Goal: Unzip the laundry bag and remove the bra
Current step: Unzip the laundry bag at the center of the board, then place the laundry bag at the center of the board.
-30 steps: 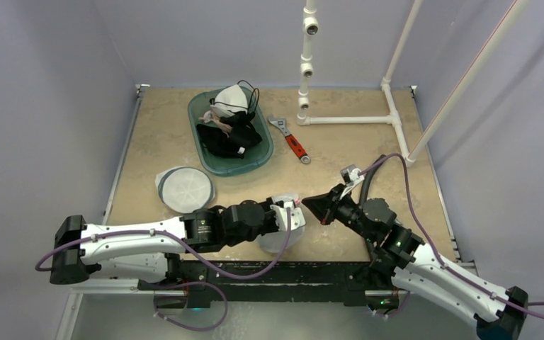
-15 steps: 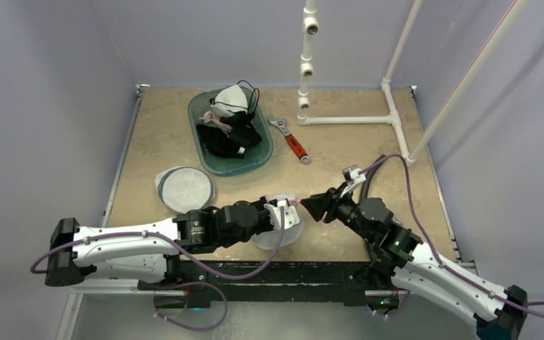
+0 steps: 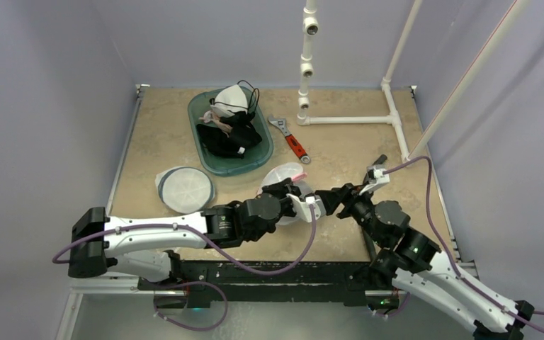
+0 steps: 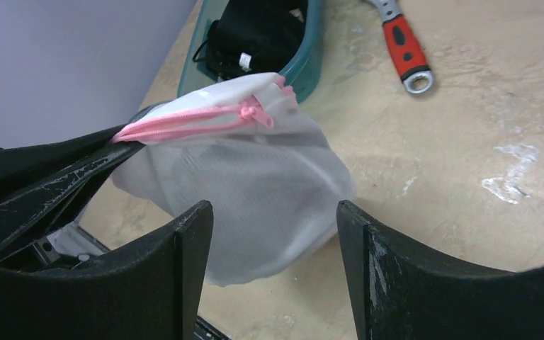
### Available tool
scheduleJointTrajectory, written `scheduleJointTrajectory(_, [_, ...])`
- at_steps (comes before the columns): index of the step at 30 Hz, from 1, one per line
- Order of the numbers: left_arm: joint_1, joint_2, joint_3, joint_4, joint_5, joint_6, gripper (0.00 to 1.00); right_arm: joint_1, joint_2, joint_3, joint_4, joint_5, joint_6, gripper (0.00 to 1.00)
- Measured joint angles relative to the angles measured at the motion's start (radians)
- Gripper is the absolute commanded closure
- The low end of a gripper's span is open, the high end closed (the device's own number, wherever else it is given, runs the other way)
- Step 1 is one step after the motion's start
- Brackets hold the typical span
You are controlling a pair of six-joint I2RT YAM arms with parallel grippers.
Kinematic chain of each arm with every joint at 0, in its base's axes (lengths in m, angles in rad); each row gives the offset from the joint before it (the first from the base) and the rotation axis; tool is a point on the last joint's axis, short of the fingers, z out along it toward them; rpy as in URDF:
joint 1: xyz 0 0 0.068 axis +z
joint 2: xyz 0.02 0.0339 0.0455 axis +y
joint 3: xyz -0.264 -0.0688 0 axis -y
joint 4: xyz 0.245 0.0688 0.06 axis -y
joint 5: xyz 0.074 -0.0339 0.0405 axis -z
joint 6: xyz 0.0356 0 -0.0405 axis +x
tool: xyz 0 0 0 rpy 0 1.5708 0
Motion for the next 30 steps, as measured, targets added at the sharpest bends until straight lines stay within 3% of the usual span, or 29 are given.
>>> scheduleJointTrajectory(5, [0.001,0.050,0.017,0.043,-0.055,0.094,1.00,0.000,-0.074,-0.009,-0.032,0.063,0.031,0.32])
scheduleJointTrajectory(8, [0.001,0.079,0.008,0.051,-0.061,0.077,0.80,-0.001,-0.083,-0.016,-0.035,0.087,0.047,0.32])
scheduleJointTrajectory(16, [-0.024,0.185,-0.038,0.045,-0.016,-0.126,0.42,0.000,-0.063,-0.020,-0.055,0.103,0.055,0.32])
scheduleJointTrajectory(21, [-0.074,0.193,-0.031,0.036,0.005,-0.241,0.32,-0.001,-0.033,-0.020,-0.051,0.079,0.048,0.32])
scheduleJointTrajectory(22, [-0.083,0.192,-0.024,0.024,0.006,-0.265,0.23,0.000,-0.019,-0.020,-0.048,0.067,0.044,0.32])
scheduleJointTrajectory(26, [-0.106,0.113,-0.016,-0.032,0.002,-0.382,0.19,0.000,0.051,-0.020,-0.021,0.012,0.016,0.32])
scheduleJointTrajectory(30, [-0.106,-0.074,-0.021,-0.073,-0.032,-0.579,0.18,0.000,0.126,-0.017,0.001,-0.033,-0.014,0.33])
